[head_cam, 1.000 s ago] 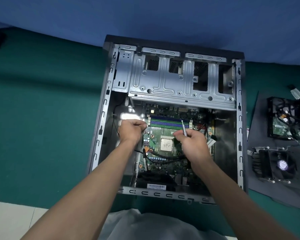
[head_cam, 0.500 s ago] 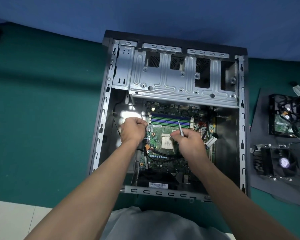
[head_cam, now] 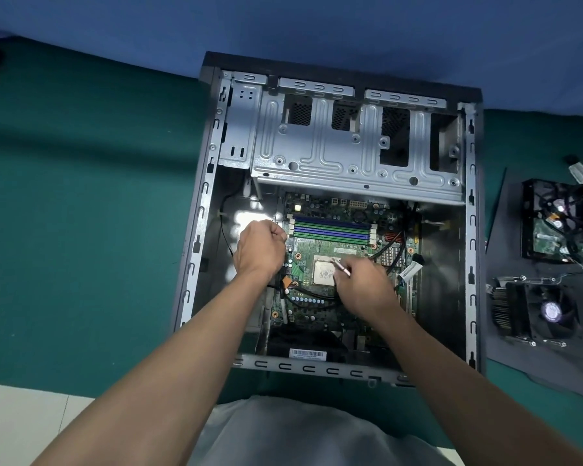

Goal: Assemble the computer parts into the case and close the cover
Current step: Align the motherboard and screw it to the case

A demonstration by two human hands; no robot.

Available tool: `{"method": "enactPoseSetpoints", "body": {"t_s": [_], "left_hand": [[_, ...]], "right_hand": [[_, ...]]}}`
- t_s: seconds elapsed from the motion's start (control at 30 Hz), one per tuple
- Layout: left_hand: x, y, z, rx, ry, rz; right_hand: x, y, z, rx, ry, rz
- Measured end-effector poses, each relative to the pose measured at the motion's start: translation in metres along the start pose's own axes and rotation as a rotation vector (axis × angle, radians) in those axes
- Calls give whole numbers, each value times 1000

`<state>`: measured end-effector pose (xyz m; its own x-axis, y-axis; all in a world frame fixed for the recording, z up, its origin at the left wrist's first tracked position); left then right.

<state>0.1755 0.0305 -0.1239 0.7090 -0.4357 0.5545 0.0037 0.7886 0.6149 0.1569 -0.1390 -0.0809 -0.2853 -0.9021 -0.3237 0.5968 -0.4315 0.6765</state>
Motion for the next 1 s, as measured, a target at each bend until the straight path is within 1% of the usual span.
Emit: {"method": "enactPoseSetpoints", "body": {"t_s": [0.1,0.2,0.37,0.47,0.63,0.83,1.0], "left_hand": [[-1,-1,1,-6,-56,-49],[0,0,1,-1,-69,-53],[3,2,-4,-52,48,89],[4,5,-8,-96,120,204],[4,7,-9,-97,166,264],[0,5,-11,-66,155,213],[1,3,-7,-4,108,97]], "right_hand": [[-1,-1,-2,10,24,160],[-1,-4,-4,35,51,207],[-4,-11,-9,54,41,271],[-6,-13,-13,29,37,256],[-4,-13,-14,28,40,202],[-2,-11,-16,55,57,154],[1,-12,-18,45,53,106]]}}
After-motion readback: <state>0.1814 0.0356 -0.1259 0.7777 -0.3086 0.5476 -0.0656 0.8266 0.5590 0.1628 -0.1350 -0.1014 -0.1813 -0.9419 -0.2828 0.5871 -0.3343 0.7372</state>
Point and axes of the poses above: each hand's wrist, its own z-axis away from the middle knuckle, its own y-axis out of the back of the hand, x = y × z, the point moved 1 cm from there along -z, towards the middle knuckle, and after that the axes turned 4 degrees about z, right-handed, at the moved point
